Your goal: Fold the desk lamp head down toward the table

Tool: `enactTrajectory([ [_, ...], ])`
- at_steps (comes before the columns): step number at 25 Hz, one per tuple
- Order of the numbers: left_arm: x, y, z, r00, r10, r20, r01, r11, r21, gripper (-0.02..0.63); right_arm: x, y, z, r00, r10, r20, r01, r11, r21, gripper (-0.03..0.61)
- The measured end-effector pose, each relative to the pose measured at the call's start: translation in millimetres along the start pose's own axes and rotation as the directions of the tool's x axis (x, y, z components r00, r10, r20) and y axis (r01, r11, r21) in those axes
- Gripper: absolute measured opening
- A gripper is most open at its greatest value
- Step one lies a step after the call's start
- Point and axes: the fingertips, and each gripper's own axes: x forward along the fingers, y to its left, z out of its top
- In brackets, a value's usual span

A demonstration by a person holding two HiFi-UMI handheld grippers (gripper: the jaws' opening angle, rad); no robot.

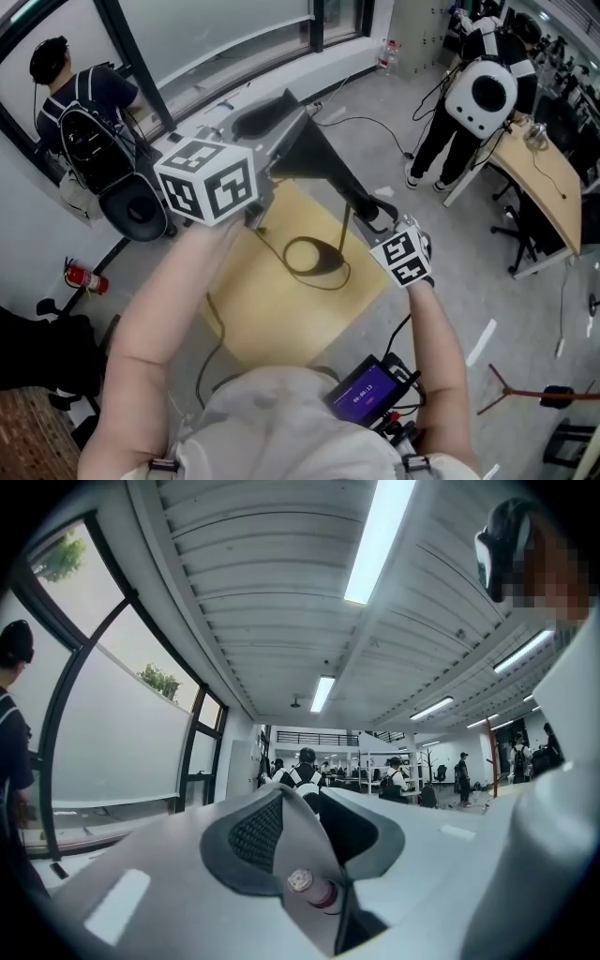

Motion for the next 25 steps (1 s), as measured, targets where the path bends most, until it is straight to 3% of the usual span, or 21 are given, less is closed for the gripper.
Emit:
enactTrajectory([
  [25,-40.0,56.0,-48.6,1.0,0.019,-0.006,-0.02,0.989,-0.148,0.133,-12.1,-13.9,3.6,0.97,-0.019,-0.242,-0.039,0.972,-0.232,0.202],
])
